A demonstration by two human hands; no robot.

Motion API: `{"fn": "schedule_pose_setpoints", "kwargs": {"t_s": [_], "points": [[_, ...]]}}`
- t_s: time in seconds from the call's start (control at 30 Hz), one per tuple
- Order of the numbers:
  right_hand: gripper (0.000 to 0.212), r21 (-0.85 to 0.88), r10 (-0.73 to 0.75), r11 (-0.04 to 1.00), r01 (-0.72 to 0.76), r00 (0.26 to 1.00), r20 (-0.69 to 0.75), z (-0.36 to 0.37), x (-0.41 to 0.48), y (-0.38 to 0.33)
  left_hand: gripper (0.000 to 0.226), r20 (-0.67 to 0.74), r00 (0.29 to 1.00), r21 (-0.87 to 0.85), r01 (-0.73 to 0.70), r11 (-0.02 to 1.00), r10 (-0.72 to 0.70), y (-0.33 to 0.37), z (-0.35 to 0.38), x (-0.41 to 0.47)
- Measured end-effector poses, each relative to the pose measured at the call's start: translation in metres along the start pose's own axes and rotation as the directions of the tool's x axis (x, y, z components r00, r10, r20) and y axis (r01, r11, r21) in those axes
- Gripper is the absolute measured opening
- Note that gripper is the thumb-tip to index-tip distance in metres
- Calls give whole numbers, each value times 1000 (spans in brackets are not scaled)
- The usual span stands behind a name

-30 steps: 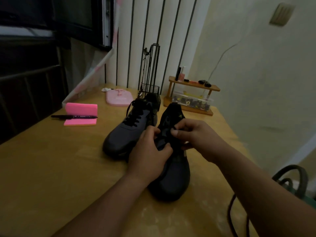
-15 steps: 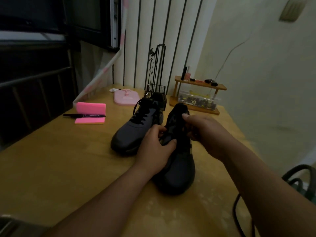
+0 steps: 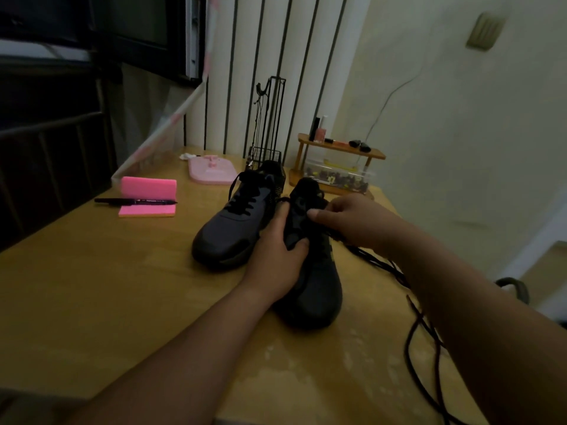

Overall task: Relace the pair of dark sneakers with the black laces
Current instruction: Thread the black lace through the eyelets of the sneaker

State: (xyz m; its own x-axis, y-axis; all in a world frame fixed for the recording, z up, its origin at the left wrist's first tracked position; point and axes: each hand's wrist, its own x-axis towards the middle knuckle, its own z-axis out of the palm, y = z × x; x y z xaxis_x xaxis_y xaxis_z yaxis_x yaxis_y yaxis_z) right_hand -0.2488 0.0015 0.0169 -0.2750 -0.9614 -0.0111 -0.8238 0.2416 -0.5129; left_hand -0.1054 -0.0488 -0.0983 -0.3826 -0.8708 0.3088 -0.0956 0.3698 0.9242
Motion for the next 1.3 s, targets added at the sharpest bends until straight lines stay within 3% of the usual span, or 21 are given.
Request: {"fn": "schedule_pose_setpoints", "kwargs": {"t_s": [0.2, 0.23, 0.3, 0.37, 0.4, 0.43, 0.47, 0.5, 0.57, 0.63, 0.67, 0.7, 0.77, 0.83, 0.87, 0.93, 1.07, 1.17, 1.2, 1.23, 1.3], "points": [[20, -339, -140, 933, 122, 990, -28, 1, 9, -6, 75, 15, 1000, 5, -21, 1000, 20, -5, 1, 2], [17, -264, -180, 951, 162, 983, -46, -2, 7, -3, 73, 11, 1000, 15, -20, 1000, 19, -7, 1, 3], [17, 190, -237, 945, 264, 959, -155, -9, -2, 7, 69, 5, 1000, 29, -14, 999, 14, -10, 0, 7], [19, 708, -195, 647, 283, 959, -205, -20, -11, 18, 67, 6, 1000, 26, -8, 1000, 7, -12, 0, 10], [18, 836, -175, 498, 228, 971, -161, -24, -14, 22, 67, 6, 1000, 33, -4, 999, 4, -13, 1, 10], [20, 879, -155, 454, 144, 985, -81, -27, -16, 25, 68, 4, 1000, 42, 1, 999, -1, -14, 1, 11], [24, 852, -125, 521, 42, 992, 28, -27, -16, 29, 68, 4, 1000, 48, 6, 999, -6, -13, 1, 11], [31, 741, -70, 670, -50, 989, 130, -26, -14, 34, 68, 6, 1000, 46, 10, 999, -10, -13, 0, 11], [39, 317, 23, 944, -89, 978, 207, -20, -10, 36, 69, 10, 1000, 48, 5, 999, -6, -12, -1, 10], [35, 107, -44, 994, 27, 986, 158, -15, -10, 32, 69, 12, 1000, 59, 2, 998, -3, -10, -2, 9], [33, 182, -121, 978, 103, 989, 90, -15, -10, 31, 69, 13, 1000, 61, 2, 998, -3, -9, -2, 9], [32, 352, -180, 920, 170, 984, -7, -16, -11, 29, 69, 15, 1000, 58, 5, 998, -5, -8, -2, 8], [30, 720, -206, 634, 282, 959, -194, -26, -16, 24, 70, 22, 1000, 38, 7, 999, -8, -7, -2, 7], [28, 885, -140, 337, 321, 947, -290, -37, -17, 24, 71, 25, 1000, 20, 15, 1000, -15, -5, -2, 6], [28, 912, -86, 249, 326, 945, -315, -41, -17, 23, 70, 24, 999, 16, 21, 1000, -22, -5, -2, 6], [29, 932, 22, 151, 330, 941, -337, -43, -16, 29, 70, 28, 999, 10, 27, 1000, -27, -5, -2, 6], [29, 928, 131, 216, 303, 933, -335, -40, -17, 42, 69, 20, 1000, -6, 16, 1000, -16, -4, -3, 4], [28, 927, 182, 44, 372, 910, -373, -47, -20, 47, 69, 23, 1000, 8, -2, 1000, 1, -4, -2, 2], [27, 930, 178, 39, 365, 913, -366, -50, -21, 48, 69, 26, 1000, 11, -5, 1000, 5, -4, -3, 2], [26, 935, 189, 128, 331, 917, -351, -50, -20, 50, 69, 29, 1000, 15, -8, 1000, 7, -3, -3, 1], [23, 794, 222, 596, 117, 927, -304, -41, -14, 55, 68, 35, 999, 20, -6, 1000, 5, 0, -4, 0]]}}
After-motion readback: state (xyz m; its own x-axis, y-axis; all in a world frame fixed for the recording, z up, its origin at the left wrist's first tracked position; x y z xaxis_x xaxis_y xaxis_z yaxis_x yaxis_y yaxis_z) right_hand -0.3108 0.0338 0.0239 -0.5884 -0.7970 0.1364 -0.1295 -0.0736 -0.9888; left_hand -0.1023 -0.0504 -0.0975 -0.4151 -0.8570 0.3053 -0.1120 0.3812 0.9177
